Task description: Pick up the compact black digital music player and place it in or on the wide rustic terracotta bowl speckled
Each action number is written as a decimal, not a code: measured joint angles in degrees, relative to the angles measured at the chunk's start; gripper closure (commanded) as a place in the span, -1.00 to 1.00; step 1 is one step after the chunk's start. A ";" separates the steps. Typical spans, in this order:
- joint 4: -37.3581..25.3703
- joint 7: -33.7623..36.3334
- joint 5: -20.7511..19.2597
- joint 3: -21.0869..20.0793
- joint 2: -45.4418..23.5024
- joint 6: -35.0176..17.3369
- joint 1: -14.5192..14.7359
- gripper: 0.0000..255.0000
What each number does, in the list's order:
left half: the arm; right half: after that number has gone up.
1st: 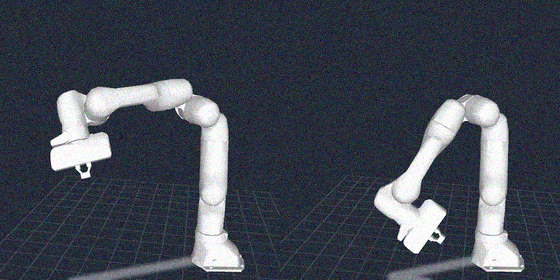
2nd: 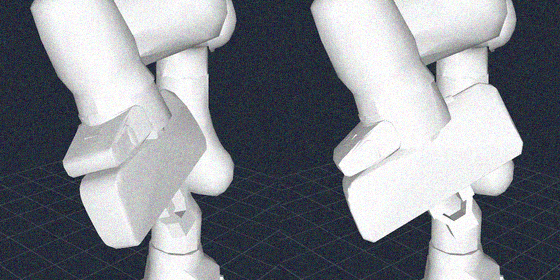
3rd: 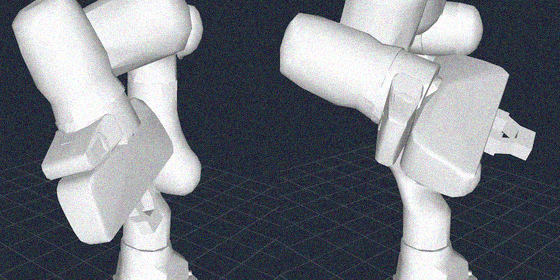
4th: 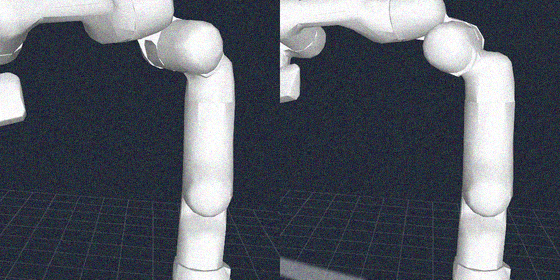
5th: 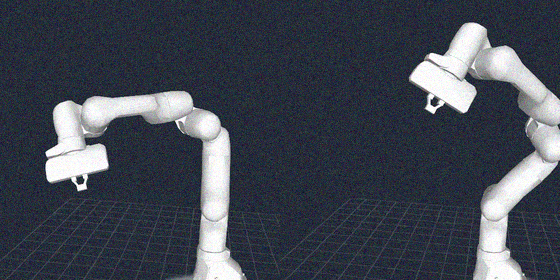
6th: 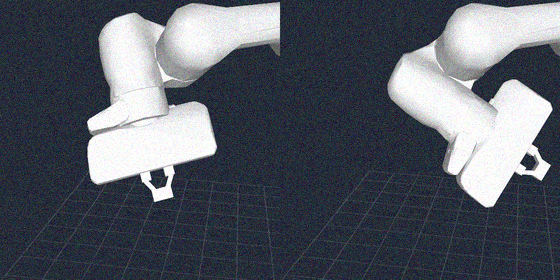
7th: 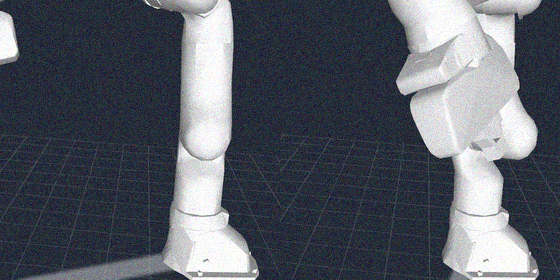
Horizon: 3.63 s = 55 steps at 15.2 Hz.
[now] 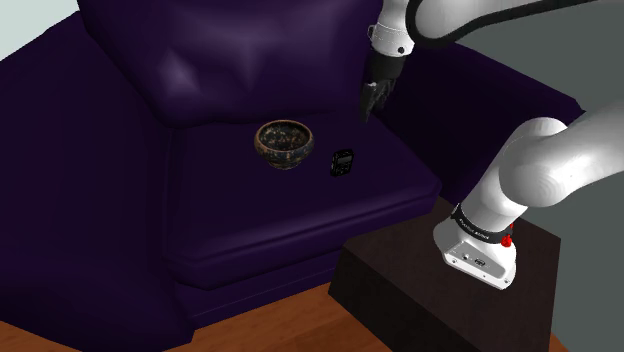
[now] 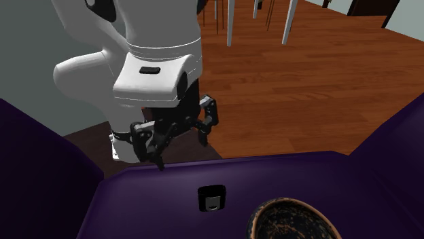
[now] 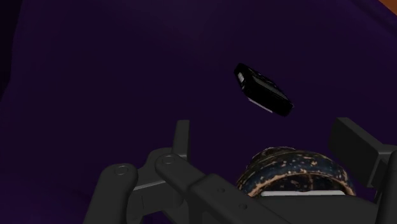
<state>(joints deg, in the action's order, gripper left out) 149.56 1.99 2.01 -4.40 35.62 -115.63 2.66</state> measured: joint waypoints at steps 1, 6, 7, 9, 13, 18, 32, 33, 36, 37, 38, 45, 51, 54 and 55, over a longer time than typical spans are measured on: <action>0.94 0.47 0.18 -0.44 -1.05 -1.88 0.17 -1.00; 2.91 3.45 0.82 -3.14 -10.52 -12.68 0.93 -1.00; 3.09 4.22 0.85 -3.78 -12.58 -14.77 1.09 -1.00; 3.29 5.48 0.76 -4.75 -16.14 -18.34 1.28 -1.00; 4.12 6.20 0.51 -5.30 -19.35 -22.33 1.24 -1.00; 5.28 6.61 0.03 -5.56 -22.35 -26.46 1.01 -1.00; 5.22 6.64 -0.02 -5.61 -22.55 -26.85 1.01 1.00; 5.21 6.64 -0.02 -5.60 -22.56 -26.87 1.01 1.00; 5.06 6.57 0.17 -5.56 -21.67 -25.67 1.10 1.00; 4.87 6.44 0.27 -5.49 -21.03 -24.82 1.14 1.00; 4.44 6.30 0.31 -5.38 -20.54 -23.89 1.12 1.00; 2.47 5.73 0.88 -4.92 -15.91 -17.31 1.40 1.00; 0.06 5.54 1.11 -4.64 -12.75 -11.76 1.59 1.00; -1.61 5.36 1.08 -4.41 -11.65 -9.00 1.55 1.00; -2.09 5.46 1.14 -4.44 -11.20 -8.07 1.63 1.00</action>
<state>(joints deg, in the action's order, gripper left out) 147.47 7.44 3.15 -8.84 24.42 -123.70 4.29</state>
